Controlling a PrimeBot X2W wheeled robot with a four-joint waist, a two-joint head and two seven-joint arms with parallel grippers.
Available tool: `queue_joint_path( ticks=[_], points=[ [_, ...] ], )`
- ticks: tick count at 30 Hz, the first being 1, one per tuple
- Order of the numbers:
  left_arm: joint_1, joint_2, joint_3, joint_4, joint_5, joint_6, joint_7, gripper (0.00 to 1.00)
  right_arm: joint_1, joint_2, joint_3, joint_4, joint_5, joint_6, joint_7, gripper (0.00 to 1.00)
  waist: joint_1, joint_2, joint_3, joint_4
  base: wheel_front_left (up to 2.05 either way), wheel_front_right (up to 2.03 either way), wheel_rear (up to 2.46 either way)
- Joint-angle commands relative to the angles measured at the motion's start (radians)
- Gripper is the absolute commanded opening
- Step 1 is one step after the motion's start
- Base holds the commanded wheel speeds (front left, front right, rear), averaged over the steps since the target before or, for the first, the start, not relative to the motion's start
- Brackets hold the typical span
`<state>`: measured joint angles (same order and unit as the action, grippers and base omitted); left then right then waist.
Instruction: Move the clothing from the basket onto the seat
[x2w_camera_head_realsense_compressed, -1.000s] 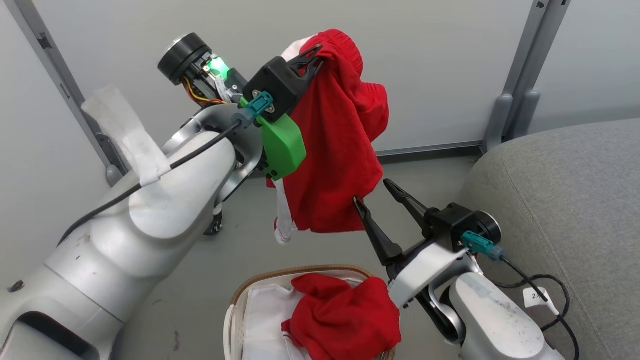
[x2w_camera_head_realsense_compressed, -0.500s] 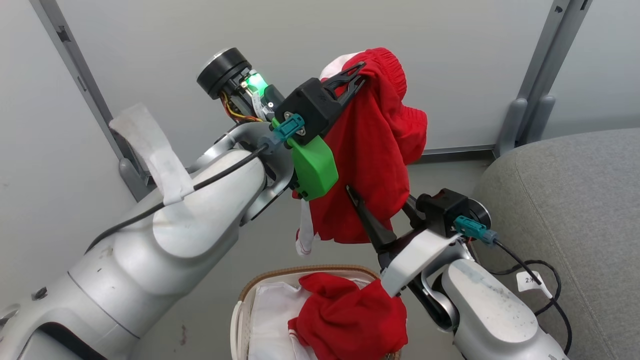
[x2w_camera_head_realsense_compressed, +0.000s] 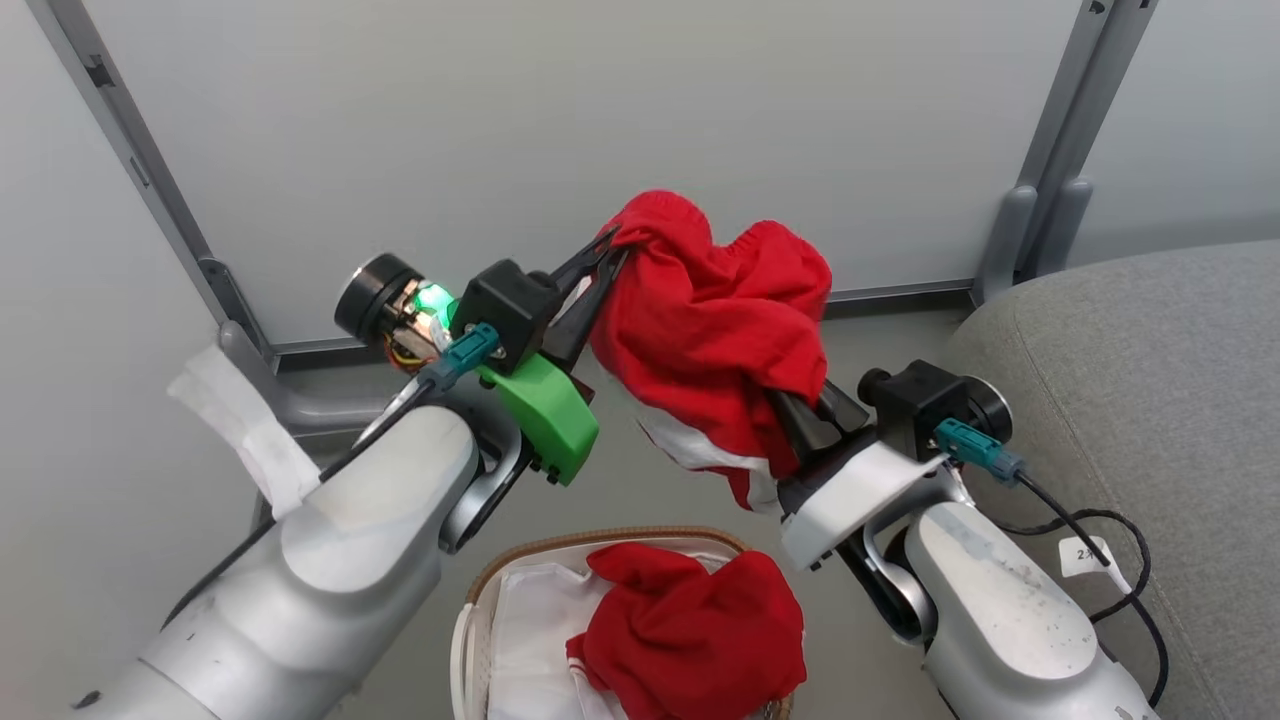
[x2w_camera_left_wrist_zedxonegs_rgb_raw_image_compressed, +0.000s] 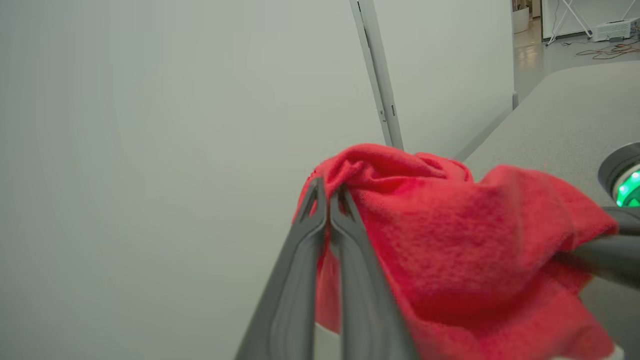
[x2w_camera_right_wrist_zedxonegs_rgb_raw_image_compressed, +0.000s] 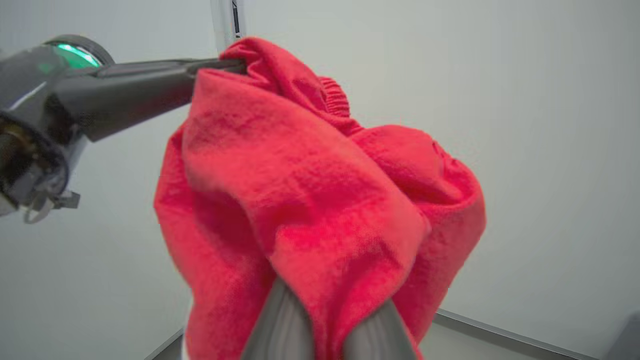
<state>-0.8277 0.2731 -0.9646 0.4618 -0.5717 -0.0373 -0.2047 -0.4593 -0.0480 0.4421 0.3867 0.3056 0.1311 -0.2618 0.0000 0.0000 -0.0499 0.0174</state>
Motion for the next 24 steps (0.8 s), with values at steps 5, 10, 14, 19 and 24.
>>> queue_joint_path(
  ticks=[5, 10, 14, 19, 24],
  points=[
    [0.108, -0.026, 0.027, 0.063, -0.037, 0.014, -0.048, 1.00, 0.024, -0.004, -0.056, -0.013, -0.036, -0.001, -0.005, 0.00, 0.0000, 0.0000, 0.005, -0.009, 0.00, 0.00, 0.00],
    [0.209, -0.063, 0.092, 0.069, -0.071, -0.001, -0.063, 1.00, 0.044, -0.004, -0.110, -0.014, -0.074, -0.001, -0.005, 0.00, 0.0000, 0.0000, 0.008, -0.013, 0.00, 0.00, 0.00],
    [0.308, -0.077, 0.153, 0.041, -0.051, -0.008, -0.059, 1.00, 0.059, -0.004, -0.146, -0.004, -0.114, -0.001, -0.005, 0.00, 0.0000, 0.0000, 0.011, -0.016, 0.00, 0.00, 0.00],
    [0.423, -0.088, 0.217, 0.027, -0.008, -0.025, -0.060, 1.00, 0.082, -0.004, -0.181, -0.006, -0.142, -0.001, -0.005, 0.00, 0.0000, 0.0000, 0.016, -0.027, 0.00, 0.00, 0.00],
    [0.508, -0.109, 0.281, 0.016, 0.026, -0.036, -0.060, 1.00, 0.095, -0.004, -0.205, -0.007, -0.158, -0.001, -0.005, 0.00, 0.0000, 0.0000, 0.023, -0.046, 0.00, 0.00, 0.00]
  ],
)
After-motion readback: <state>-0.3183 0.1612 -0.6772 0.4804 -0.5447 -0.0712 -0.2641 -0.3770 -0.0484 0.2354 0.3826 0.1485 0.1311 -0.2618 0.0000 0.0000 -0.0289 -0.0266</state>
